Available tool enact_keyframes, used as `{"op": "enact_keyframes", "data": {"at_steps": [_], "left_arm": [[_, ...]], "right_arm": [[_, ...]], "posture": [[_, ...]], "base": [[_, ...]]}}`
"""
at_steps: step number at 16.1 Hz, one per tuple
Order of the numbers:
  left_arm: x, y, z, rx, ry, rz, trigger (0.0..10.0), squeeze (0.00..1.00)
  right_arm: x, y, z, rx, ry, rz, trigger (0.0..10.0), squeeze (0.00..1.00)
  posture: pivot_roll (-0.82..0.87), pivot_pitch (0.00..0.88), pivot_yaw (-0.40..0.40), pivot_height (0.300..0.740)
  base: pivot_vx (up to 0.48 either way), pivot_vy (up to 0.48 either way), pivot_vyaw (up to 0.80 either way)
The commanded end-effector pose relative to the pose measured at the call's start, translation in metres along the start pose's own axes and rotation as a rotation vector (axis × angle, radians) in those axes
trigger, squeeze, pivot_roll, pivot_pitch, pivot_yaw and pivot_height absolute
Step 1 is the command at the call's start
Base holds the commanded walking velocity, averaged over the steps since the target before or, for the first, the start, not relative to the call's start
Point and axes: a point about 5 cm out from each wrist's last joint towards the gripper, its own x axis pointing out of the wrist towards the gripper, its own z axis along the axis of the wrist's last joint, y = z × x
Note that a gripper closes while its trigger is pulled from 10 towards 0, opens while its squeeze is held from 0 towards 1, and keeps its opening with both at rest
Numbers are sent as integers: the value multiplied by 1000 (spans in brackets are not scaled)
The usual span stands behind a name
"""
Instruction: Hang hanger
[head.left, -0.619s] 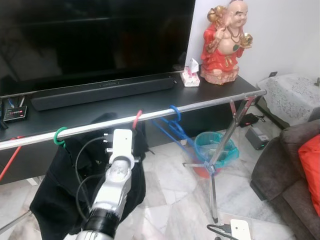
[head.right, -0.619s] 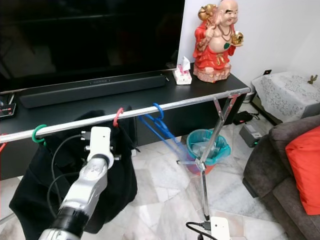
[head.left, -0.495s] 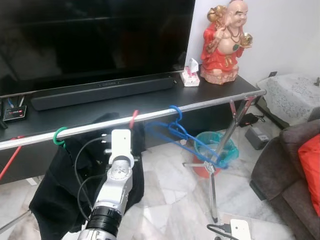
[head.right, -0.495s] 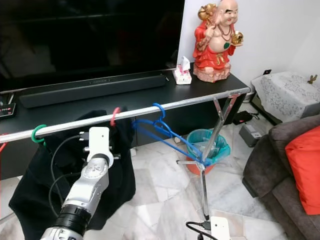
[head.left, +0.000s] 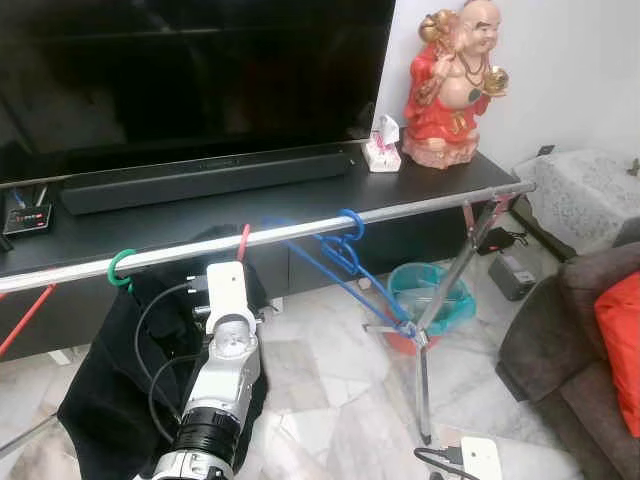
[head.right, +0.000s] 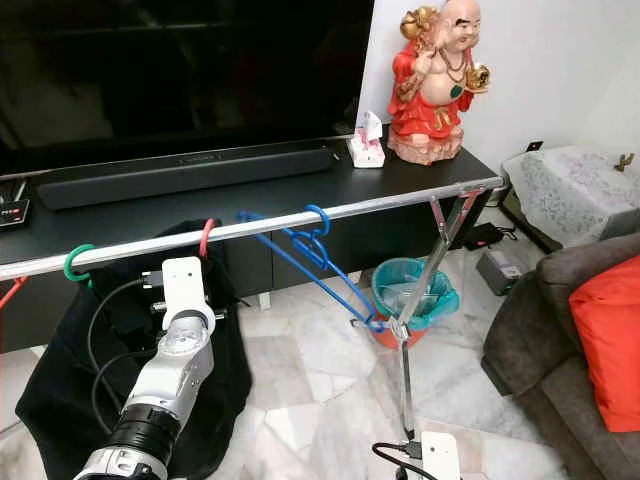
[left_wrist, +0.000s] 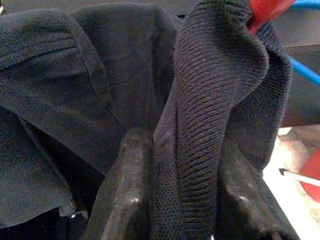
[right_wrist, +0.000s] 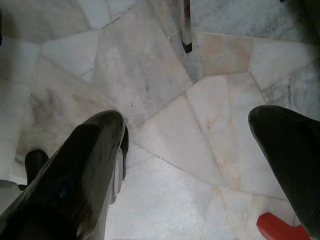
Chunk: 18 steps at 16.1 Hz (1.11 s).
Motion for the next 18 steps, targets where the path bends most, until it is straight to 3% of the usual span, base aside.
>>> {"op": "enact_keyframes", "data": {"at_steps": [1,2,3,4,14,18], "left_arm": [[1,-5,3,24,-9,-30,10000,0],[-1,-7,2,28,-21,-51,10000,0],[-3,-8,3,26,-36,-68,10000,306],[-5,-9,3,28,-53,-95,10000,1000],[-19,-7,13,89,-138,-186,10000,1000],[-40,12,14,168,-163,-284,10000,1000]], "right_arm": [[0,-4,0,-7,8,-6,10000,0],[0,-4,0,-7,8,-6,10000,0],[0,-4,0,-8,8,-6,10000,0],[0,-4,0,-7,8,-6,10000,0],[-1,-1,-6,0,18,-4,10000,0],[-1,1,-7,0,23,0,10000,0]], "posture": [[55,0,-87,740],[57,0,-87,740],[57,0,-86,740],[56,0,-82,740],[61,0,-57,740],[69,0,-46,740]], "base": [[0,0,0],[0,0,0],[0,0,0],[0,0,0],[0,0,0],[0,0,0]]}}
